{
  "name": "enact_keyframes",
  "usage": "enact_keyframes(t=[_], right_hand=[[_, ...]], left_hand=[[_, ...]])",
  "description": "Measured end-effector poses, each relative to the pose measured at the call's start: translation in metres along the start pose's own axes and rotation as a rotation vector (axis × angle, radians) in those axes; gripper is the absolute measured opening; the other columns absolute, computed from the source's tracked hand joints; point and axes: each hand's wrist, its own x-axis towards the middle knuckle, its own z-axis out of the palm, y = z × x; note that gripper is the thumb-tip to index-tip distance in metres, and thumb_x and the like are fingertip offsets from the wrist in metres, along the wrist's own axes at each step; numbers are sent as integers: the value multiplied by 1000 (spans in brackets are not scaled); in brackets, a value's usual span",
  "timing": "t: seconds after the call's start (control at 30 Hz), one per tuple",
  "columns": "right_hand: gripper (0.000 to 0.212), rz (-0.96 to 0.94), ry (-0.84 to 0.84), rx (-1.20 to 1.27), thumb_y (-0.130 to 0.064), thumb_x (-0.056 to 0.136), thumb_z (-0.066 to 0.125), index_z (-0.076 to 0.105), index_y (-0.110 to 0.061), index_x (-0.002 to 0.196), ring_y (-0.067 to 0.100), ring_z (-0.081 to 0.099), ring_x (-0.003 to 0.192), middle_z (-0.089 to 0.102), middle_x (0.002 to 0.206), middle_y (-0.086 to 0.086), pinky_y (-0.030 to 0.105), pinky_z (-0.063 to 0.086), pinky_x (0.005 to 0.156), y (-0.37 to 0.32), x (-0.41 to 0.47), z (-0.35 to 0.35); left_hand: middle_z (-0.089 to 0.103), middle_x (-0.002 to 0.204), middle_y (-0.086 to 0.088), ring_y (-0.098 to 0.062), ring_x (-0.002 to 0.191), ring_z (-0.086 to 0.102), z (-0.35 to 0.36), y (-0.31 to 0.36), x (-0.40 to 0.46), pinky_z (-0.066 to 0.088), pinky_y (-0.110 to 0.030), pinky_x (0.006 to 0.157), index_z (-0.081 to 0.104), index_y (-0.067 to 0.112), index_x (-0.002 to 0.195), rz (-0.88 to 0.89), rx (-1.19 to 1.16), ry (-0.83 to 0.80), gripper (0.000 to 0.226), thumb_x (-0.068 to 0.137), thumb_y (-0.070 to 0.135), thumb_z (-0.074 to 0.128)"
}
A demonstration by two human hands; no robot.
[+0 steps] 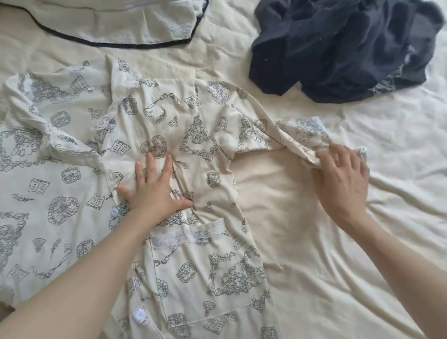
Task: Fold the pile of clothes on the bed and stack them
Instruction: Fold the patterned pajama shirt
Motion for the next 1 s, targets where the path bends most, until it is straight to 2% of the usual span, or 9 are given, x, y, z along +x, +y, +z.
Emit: enact_keyframes(t=[0.1,0.17,0.27,0.37,0.43,0.53,0.73,0.83,1.0], right_hand=[[18,127,24,116,-12,90,55,68,-2,96,39,55,99,65,99,22,43,35,88,-3,10,-21],[15,145,92,262,-9,89,54,66,-1,88,40,58,79,65,80,23,43,39,73,-18,12,-41],[10,50,131,420,-8,88,58,63,-2,81,28,50,61,56,65,11,36,33,58,-56,-4,-66],[15,-148,-97,608,-4,89,57,56,-5,74,22,44,57,50,64,4,35,35,55,-98,-36,-74],[9,-221,-377,729,-9,92,56,64,-5,92,21,59,70,64,78,5,35,48,67,-117,-57,-73],[24,-211,-595,784,-14,94,55,65,-11,116,22,66,90,71,101,10,38,52,84,-126,-81,-64],[41,30,-207,592,-28,94,56,52,-11,131,21,48,117,54,128,6,31,36,100,-93,-85,-47],[58,-65,-474,441,-42,93,53,38,-13,141,22,37,131,43,143,6,35,30,107,-91,-82,-31],[54,-17,-602,494,-35,95,52,37,-11,141,22,38,131,40,145,8,38,34,108,-91,-81,-12]], left_hand=[[-16,158,-6,-29,145,-12,1,9,-17,6,-63,110,-1,31,151,38,-73,162,93,84,56,58],[23,155,-12,-27,144,15,-3,22,-30,17,-48,113,37,18,143,143,-323,394,56,92,34,55],[66,106,4,-18,108,60,-21,52,-52,45,-31,94,65,22,102,138,-945,290,17,95,30,52],[73,93,-3,-17,88,70,-42,73,-69,55,-32,81,65,16,102,49,-1332,-215,39,88,51,54],[70,95,-10,-21,83,69,-46,75,-74,56,-33,75,64,3,107,18,-1337,-341,45,86,43,61],[65,83,-11,-17,66,63,-44,67,-77,54,-25,57,65,-1,96,-43,-1314,-263,14,90,11,62],[64,101,-13,-27,86,61,-32,45,-82,53,-48,85,55,18,95,-53,-1266,75,11,99,21,45],[61,94,-9,-24,77,58,-31,26,-78,52,-47,79,51,11,114,-85,-1282,213,21,101,25,40],[64,104,-13,-20,84,69,-2,-3,-87,58,-31,66,48,13,124,-108,-1496,-46,34,94,29,52]])
